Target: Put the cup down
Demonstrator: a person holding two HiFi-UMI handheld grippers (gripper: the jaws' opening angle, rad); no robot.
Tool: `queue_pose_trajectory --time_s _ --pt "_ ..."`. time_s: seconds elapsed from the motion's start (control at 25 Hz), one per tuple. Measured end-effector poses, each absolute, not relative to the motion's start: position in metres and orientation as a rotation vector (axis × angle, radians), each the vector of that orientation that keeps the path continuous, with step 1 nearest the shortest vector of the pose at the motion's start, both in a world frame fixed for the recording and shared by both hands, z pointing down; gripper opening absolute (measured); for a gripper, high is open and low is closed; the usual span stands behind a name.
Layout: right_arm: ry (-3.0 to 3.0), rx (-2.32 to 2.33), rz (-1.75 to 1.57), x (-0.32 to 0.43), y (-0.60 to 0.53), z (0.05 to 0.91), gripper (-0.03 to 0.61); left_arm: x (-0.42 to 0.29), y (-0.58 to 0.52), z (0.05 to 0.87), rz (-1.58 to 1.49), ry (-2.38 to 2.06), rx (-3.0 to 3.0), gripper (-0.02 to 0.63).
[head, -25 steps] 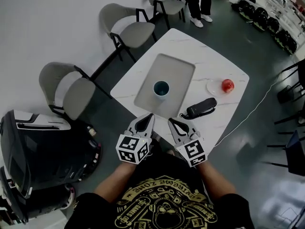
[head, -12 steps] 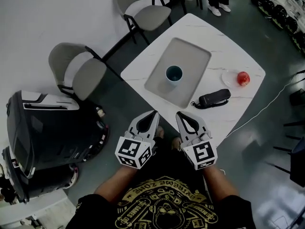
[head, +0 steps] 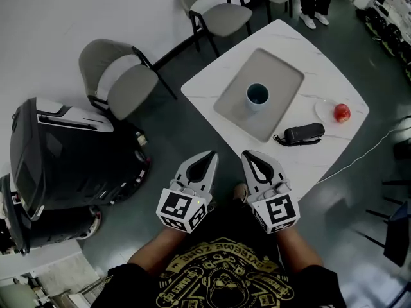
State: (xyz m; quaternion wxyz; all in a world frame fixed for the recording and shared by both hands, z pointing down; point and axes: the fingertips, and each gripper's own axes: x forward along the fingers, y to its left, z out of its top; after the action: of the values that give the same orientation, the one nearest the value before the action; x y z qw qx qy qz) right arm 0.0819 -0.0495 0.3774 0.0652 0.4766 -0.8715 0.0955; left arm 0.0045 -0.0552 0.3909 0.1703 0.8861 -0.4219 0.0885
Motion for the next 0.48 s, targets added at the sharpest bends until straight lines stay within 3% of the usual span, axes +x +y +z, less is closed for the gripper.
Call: queue_pose_trajectory --time_s 0.48 --pt "-2.703 1.174 0.227 -0.050 0.038 0.367 0.006 -0.133 0.041 0.379 0.169 -1.404 2.435 0.009"
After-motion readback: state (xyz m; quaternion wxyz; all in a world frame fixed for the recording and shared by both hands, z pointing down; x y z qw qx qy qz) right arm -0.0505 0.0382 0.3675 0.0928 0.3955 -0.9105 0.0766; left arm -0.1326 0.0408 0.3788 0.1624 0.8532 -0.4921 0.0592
